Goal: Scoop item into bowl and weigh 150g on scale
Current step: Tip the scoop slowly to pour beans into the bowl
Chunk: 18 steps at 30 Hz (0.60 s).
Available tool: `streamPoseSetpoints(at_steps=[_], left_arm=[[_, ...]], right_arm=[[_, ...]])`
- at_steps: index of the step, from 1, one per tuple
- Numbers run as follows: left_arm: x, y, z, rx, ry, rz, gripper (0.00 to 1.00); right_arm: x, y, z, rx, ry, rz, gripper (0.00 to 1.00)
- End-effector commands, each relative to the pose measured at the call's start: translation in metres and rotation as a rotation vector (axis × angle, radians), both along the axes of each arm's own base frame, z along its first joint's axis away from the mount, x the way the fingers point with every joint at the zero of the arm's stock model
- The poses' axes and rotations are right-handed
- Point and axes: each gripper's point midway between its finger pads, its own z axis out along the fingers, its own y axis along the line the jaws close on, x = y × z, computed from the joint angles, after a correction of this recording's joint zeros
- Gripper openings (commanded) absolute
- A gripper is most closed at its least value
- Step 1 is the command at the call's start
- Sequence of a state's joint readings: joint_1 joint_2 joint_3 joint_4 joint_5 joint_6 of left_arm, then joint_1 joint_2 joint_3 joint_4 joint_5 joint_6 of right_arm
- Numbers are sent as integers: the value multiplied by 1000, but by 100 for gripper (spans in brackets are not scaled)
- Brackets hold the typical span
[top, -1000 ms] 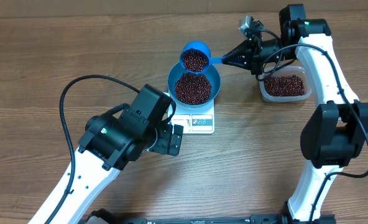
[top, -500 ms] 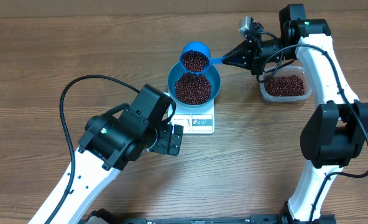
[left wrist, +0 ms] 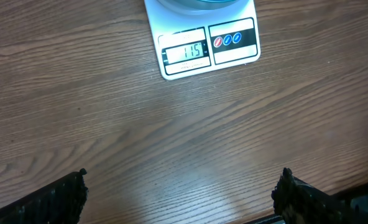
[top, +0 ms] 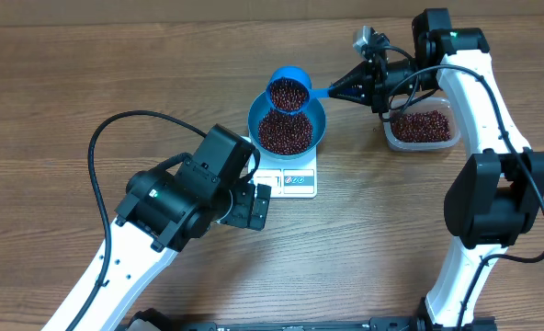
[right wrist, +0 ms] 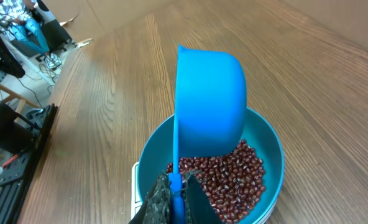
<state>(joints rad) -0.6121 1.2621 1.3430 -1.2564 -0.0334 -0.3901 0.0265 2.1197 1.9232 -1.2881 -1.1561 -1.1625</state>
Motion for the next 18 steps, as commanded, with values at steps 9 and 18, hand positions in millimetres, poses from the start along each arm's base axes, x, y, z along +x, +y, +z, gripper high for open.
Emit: streamPoseSetpoints(at_steps=[9, 18], left_arm=[[-1, -1, 2, -7, -4, 2, 100], [-1, -1, 2, -7, -4, 2, 100]], right_arm=[[0, 4, 7, 12, -86, 34, 4], [4, 3, 6, -2, -240, 86, 4]])
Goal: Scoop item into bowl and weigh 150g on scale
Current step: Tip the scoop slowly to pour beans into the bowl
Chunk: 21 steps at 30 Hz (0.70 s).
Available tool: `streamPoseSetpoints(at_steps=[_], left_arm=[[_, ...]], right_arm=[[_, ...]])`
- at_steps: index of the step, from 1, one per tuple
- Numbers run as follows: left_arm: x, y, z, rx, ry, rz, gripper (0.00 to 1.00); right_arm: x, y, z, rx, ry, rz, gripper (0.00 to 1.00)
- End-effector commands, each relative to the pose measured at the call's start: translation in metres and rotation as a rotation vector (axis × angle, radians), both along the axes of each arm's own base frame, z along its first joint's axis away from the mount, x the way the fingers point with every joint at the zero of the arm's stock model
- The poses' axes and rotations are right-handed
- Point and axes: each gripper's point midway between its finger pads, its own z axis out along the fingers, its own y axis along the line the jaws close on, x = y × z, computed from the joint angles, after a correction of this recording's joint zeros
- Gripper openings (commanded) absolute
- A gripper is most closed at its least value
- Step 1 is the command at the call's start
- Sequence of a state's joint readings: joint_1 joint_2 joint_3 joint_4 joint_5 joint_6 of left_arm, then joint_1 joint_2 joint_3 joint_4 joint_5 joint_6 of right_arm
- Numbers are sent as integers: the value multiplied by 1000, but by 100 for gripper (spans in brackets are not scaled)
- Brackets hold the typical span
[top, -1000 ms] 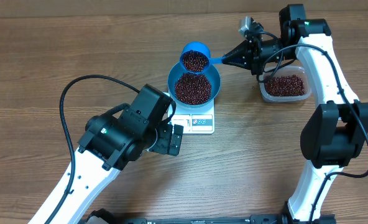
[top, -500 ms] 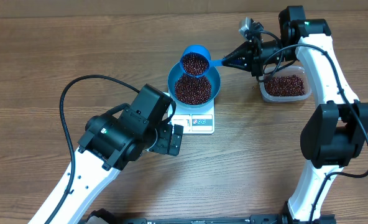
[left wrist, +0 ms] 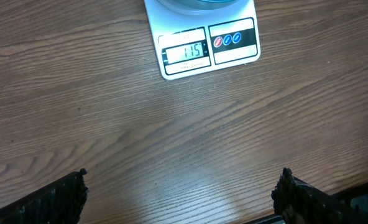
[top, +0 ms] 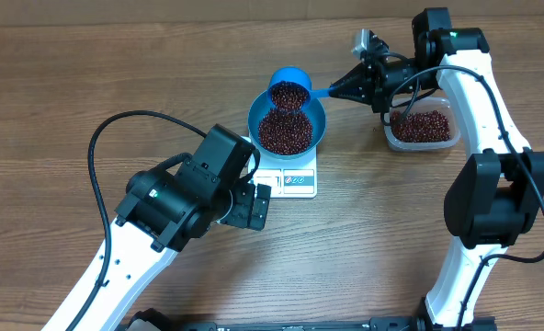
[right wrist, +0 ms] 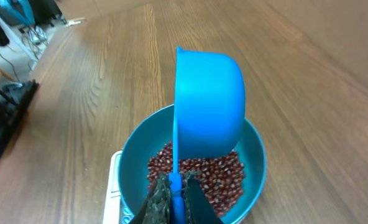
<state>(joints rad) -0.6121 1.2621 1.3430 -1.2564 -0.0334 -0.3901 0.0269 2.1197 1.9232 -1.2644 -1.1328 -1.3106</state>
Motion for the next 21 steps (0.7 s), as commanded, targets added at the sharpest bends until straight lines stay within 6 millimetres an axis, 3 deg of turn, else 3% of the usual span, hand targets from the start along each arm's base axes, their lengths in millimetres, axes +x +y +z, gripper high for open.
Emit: streamPoseSetpoints(at_steps=[1, 13, 21], left_arm=[[-1, -1, 2, -7, -4, 2, 100], [-1, -1, 2, -7, -4, 2, 100], [-1, -1, 2, -7, -4, 2, 100]], right_arm=[[1, 5, 9, 26, -86, 35, 4], [7, 5, 12, 38, -129, 37, 4], [0, 7, 16, 69, -27, 18, 4]])
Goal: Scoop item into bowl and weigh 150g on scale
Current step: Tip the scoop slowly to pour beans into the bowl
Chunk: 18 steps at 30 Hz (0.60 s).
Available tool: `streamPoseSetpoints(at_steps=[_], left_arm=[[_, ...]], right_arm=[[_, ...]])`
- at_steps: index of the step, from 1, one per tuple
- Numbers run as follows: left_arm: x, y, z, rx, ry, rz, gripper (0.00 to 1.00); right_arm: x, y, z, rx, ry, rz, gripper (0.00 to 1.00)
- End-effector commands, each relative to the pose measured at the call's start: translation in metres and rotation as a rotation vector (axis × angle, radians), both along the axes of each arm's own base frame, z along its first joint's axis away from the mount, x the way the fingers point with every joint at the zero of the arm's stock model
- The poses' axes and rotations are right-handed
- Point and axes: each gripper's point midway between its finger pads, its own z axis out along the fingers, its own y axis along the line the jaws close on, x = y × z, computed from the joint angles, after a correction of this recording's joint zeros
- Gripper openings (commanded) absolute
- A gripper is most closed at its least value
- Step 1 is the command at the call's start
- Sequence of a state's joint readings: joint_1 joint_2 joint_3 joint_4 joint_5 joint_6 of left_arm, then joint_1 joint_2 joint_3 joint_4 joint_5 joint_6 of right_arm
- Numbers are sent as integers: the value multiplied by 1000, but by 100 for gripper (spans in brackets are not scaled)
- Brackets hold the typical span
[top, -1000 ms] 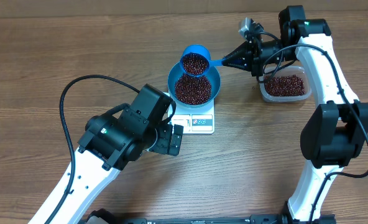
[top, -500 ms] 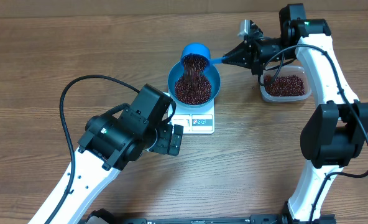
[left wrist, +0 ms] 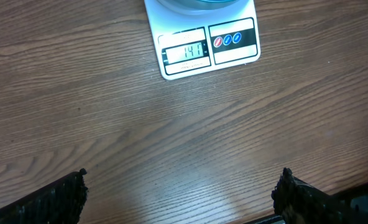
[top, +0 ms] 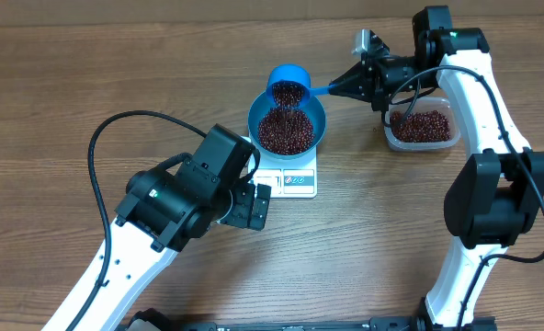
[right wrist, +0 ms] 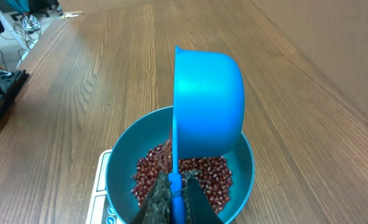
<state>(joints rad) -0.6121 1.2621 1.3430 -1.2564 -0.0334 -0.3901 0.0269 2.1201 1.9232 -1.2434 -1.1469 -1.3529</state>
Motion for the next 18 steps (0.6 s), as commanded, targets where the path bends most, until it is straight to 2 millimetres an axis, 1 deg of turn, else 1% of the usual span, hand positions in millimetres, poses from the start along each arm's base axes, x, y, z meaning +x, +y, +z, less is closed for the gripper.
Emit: streamPoseSetpoints(at_steps=[1, 2, 3, 5, 7, 18], left_arm=[[-1, -1, 2, -7, -4, 2, 99], [-1, -1, 2, -7, -4, 2, 100], [-1, -1, 2, -7, -4, 2, 99], [-1, -1, 2, -7, -4, 2, 99], [-1, -1, 2, -7, -4, 2, 100], [-1, -1, 2, -7, -4, 2, 100]], right_arm=[[-4, 7, 17, 83, 134, -30, 4], [-4, 7, 17, 88, 174, -44, 4], [-4, 7, 17, 91, 265, -78, 4], [-4, 7, 17, 94, 361, -114, 4], [-4, 7, 17, 96, 410, -132, 4], [-13, 7, 16, 90, 504, -146, 4]])
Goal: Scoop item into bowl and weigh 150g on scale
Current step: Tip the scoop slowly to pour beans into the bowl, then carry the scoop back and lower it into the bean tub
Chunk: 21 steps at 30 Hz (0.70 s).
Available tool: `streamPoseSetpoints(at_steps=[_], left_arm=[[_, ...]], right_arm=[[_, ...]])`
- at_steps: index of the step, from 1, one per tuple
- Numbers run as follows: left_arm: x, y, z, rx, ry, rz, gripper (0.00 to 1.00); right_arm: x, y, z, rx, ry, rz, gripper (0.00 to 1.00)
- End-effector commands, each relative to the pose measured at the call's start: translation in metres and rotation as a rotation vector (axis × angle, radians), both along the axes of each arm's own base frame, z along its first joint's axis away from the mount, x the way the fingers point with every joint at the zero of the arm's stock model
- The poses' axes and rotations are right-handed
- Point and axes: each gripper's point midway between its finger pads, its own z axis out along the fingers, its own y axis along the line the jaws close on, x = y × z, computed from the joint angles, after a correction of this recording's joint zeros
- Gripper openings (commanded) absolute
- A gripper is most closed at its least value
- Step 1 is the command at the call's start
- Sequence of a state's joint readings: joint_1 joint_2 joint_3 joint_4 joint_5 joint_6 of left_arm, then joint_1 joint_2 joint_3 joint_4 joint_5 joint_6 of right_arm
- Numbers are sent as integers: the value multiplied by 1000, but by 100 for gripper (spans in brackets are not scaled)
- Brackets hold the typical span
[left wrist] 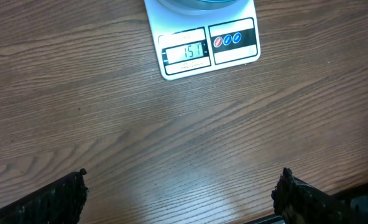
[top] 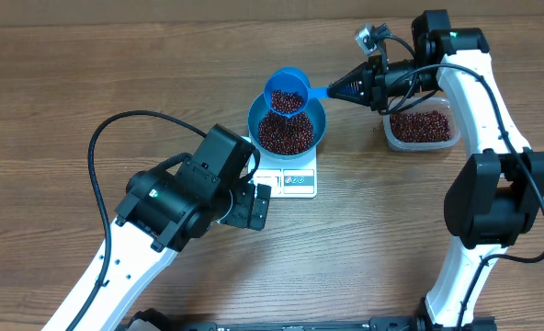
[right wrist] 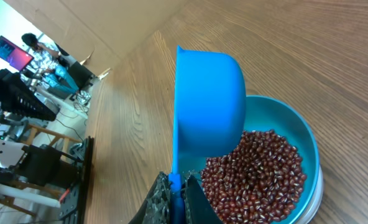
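A blue bowl [top: 320, 117] of red beans sits on the white scale [top: 289, 178]. The scale display [left wrist: 184, 52] reads 151. My right gripper [right wrist: 177, 198] is shut on the handle of a blue scoop [top: 286, 93], held over the bowl's far rim with some beans still in it. The scoop's underside [right wrist: 212, 102] fills the right wrist view, above the beans [right wrist: 258, 174] in the bowl. My left gripper [left wrist: 183, 193] hangs open over bare table, on the near side of the scale.
A clear tub of red beans [top: 421, 127] stands right of the scale, under my right arm. The left arm's black cable [top: 102, 156] loops over the table at left.
The display went from 141 to 151. The scoop now sits more level and holds fewer beans. My right wrist has shifted slightly. The left gripper is unmoved.
The scoop was tilted over the bowl, full of beans, with the scale at 115. At the second moment the reading was the same. Then it showed 141 with beans falling, and now 151 with the scoop turned back and still partly filled.
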<state>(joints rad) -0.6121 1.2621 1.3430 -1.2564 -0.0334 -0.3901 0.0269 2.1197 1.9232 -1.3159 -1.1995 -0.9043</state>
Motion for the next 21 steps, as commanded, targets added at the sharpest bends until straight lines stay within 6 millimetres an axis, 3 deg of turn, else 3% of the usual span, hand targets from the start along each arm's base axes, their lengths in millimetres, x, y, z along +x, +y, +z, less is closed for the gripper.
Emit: streamPoseSetpoints(at_steps=[1, 6, 13, 21], left_arm=[[-1, -1, 2, -7, -4, 2, 99], [-1, -1, 2, -7, -4, 2, 99], [-1, -1, 2, -7, -4, 2, 99], [-1, -1, 2, -7, -4, 2, 99]], right_arm=[[-2, 4, 9, 29, 13, 4, 4], [-4, 4, 9, 29, 31, 2, 4], [0, -6, 10, 40, 187, -75, 4], [7, -58, 41, 100, 263, -232, 4]])
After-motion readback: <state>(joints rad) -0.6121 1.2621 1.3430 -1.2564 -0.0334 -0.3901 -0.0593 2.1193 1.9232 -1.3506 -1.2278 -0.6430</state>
